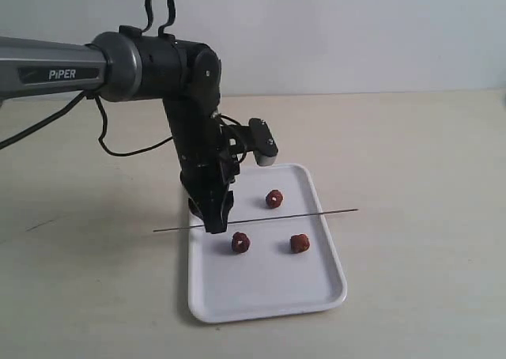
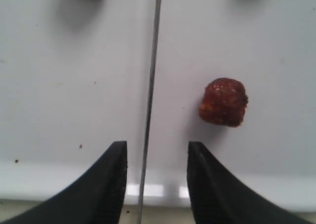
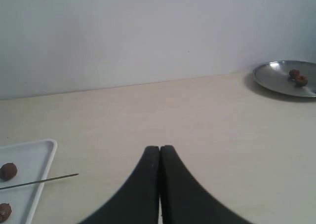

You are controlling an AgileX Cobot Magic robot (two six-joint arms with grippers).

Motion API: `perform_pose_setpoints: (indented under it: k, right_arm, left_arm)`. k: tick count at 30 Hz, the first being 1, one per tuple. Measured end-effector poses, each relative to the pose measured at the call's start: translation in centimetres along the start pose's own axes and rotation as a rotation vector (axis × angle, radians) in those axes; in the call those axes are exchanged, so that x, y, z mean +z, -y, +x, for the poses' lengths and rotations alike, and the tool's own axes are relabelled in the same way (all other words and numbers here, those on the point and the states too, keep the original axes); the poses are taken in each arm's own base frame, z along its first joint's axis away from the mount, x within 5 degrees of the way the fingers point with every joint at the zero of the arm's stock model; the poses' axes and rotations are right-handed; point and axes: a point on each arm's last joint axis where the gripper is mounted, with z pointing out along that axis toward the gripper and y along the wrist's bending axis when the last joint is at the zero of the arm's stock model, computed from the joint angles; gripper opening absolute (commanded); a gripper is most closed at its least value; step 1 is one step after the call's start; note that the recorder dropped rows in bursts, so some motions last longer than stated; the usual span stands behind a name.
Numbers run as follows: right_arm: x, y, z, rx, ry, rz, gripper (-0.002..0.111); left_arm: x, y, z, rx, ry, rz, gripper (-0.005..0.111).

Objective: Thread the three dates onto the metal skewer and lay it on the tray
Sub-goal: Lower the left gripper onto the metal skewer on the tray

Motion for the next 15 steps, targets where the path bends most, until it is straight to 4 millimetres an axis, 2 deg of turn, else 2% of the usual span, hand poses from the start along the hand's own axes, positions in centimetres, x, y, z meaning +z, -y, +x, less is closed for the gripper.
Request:
perform_pose_setpoints:
  k: [8, 15]
  right_arm:
    - [0.0, 0.0, 0.0, 0.000, 0.000, 0.000, 0.000]
    - [0.0, 0.0, 0.0, 0.000, 0.000, 0.000, 0.000]
  left_arm:
    - [2.1, -0.2, 0.3, -0.008, -0.038, 0.030, 0.041]
    - [2.2, -0.2, 0.2, -0.007, -0.039, 0.029, 0.038]
